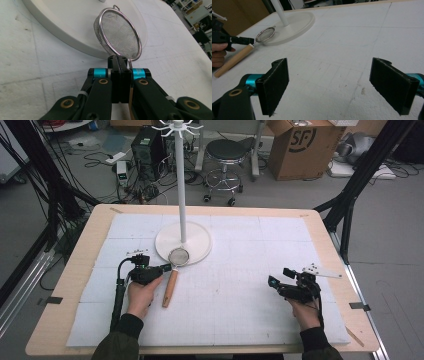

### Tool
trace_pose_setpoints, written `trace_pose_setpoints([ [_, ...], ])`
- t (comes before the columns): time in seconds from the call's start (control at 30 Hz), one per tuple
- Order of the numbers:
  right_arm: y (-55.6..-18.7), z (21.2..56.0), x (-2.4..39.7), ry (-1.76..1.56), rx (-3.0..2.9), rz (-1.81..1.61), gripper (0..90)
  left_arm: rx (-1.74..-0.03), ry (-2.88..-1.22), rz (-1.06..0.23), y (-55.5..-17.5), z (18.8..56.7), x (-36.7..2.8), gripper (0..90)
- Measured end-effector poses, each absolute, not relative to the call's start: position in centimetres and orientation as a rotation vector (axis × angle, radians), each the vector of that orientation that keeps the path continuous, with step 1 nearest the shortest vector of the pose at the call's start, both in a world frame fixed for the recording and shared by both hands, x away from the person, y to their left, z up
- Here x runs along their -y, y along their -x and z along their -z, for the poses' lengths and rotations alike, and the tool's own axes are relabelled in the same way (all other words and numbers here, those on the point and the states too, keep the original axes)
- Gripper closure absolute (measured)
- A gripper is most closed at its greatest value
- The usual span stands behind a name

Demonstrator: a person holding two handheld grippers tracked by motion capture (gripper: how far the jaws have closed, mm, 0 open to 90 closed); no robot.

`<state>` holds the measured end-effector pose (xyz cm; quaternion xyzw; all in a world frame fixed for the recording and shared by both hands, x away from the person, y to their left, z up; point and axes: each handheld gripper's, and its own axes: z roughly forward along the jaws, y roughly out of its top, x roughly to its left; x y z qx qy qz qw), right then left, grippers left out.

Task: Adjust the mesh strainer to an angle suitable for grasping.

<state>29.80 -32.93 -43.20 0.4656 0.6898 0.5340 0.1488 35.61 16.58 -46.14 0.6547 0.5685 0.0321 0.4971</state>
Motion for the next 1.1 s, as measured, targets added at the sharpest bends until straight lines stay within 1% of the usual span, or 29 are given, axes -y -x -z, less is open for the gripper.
trace_pose_setpoints([
  [0.37,-29.8,43.2,33.1,-1.346,-1.972,-1.531,15.5,-1.328,-1.662,-0.008,-36.1,46.1,-15.5,90.0],
  [0.7,-29.8,43.2,33.1,-1.353,-1.967,-1.519,15.5,-1.297,-1.739,0.024,-35.9,46.1,-14.8,90.0],
  [0.83,-29.8,43.2,33.1,-1.35,-1.967,-1.515,15.5,-1.293,-1.726,0.061,-35.8,46.1,-14.5,90.0],
  [1.1,-29.8,43.2,33.1,-1.352,-1.964,-1.504,15.5,-1.285,-1.77,0.1,-35.7,46.2,-13.6,90.0],
])
